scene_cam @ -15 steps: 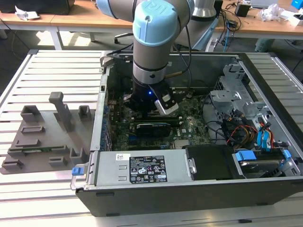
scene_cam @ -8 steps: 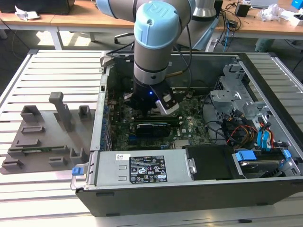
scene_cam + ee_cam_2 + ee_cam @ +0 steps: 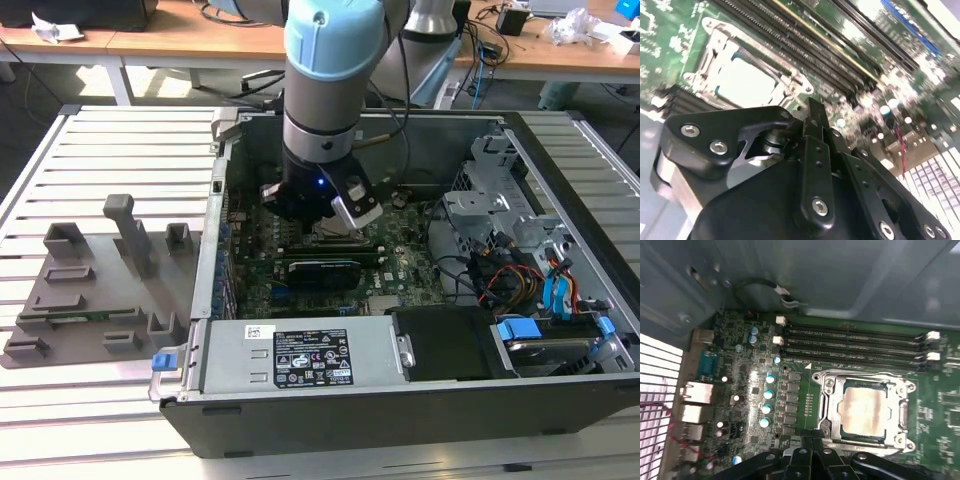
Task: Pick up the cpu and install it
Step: 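Install the second cpu locking lever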
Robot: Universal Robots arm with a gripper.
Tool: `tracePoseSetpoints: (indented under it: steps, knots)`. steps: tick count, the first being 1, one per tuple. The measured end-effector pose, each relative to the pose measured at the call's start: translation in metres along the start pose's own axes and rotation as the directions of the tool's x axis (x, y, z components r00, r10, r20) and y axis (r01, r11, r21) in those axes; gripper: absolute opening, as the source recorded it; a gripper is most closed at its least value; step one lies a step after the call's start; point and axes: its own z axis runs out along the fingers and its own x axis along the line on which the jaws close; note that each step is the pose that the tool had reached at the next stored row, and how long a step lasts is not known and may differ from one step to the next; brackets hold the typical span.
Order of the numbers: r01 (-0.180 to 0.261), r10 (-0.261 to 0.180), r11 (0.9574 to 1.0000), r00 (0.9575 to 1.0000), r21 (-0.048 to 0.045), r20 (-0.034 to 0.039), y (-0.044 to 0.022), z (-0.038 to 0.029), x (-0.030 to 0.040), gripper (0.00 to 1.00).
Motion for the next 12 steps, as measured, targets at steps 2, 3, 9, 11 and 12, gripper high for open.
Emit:
tracePoseSetpoints:
  steps: [2,3,9,11,12]
  knots:
    - [0.000,0.000,1.0000,1.0000,0.0004,0.0000,0.0019,-0.0105,0.0002,0.11]
    - [0.000,0.000,1.0000,1.0000,0.0004,0.0000,0.0027,-0.0149,0.0002,0.11]
    - [0.000,0.000,1.0000,1.0000,0.0016,-0.0001,0.0040,-0.0220,0.0003,0.11]
    - [0.000,0.000,1.0000,1.0000,0.0018,-0.0002,0.0034,-0.0222,-0.0060,0.11]
    - [0.000,0.000,1.0000,1.0000,0.0016,-0.0002,0.0026,-0.0222,-0.0142,0.11]
